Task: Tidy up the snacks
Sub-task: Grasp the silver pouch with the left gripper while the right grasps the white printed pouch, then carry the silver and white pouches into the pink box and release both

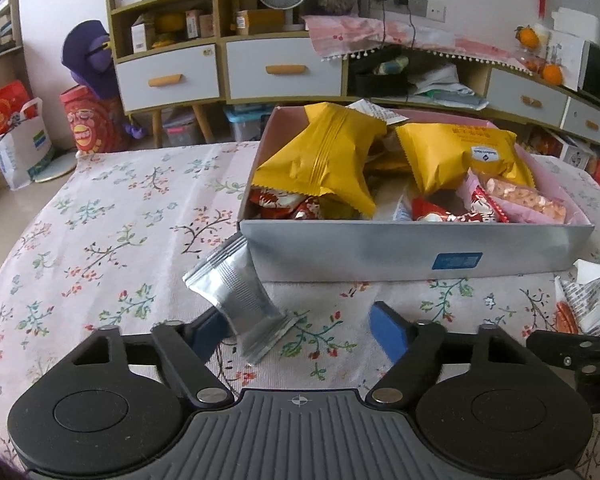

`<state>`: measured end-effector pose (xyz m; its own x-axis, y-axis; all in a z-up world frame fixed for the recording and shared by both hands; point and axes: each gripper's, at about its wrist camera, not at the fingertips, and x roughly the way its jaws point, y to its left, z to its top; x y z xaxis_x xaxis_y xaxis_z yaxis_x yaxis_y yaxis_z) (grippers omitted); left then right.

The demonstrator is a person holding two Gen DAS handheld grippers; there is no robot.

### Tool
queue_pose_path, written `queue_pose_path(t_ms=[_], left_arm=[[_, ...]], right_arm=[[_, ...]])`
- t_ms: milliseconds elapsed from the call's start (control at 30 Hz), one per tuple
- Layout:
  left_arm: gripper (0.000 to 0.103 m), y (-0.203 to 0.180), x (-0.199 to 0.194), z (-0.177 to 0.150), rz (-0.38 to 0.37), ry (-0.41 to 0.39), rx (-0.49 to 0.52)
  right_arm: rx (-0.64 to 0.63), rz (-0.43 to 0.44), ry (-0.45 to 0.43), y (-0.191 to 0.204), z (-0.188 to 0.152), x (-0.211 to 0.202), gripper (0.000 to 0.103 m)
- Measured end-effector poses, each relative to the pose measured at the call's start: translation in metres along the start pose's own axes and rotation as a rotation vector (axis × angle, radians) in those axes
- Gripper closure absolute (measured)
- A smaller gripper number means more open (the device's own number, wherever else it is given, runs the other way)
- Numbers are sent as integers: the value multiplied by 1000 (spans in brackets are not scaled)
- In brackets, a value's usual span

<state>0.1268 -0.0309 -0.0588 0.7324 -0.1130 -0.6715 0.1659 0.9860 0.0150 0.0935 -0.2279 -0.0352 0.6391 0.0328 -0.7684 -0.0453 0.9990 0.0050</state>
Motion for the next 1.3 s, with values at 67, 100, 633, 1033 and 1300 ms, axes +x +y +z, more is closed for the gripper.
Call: queue_pose_path(t_ms=[67, 100, 633, 1033, 1300], left_arm=[[40, 1, 0, 1, -4, 0, 0], [45, 1, 0, 2, -6, 1, -1], [90, -8, -5, 5, -34, 19, 53], [92, -10, -9, 6, -59, 27, 63], [93, -12, -17, 9, -75, 26, 75]], right_arm=[[-2, -1, -1, 0, 1, 0, 19], [-3, -1, -2, 0, 1, 0, 19], [-6, 1, -9, 1, 5, -3, 47], [-14, -16, -15, 3, 11, -9, 56], [-2, -9, -26, -1, 14, -18, 58]])
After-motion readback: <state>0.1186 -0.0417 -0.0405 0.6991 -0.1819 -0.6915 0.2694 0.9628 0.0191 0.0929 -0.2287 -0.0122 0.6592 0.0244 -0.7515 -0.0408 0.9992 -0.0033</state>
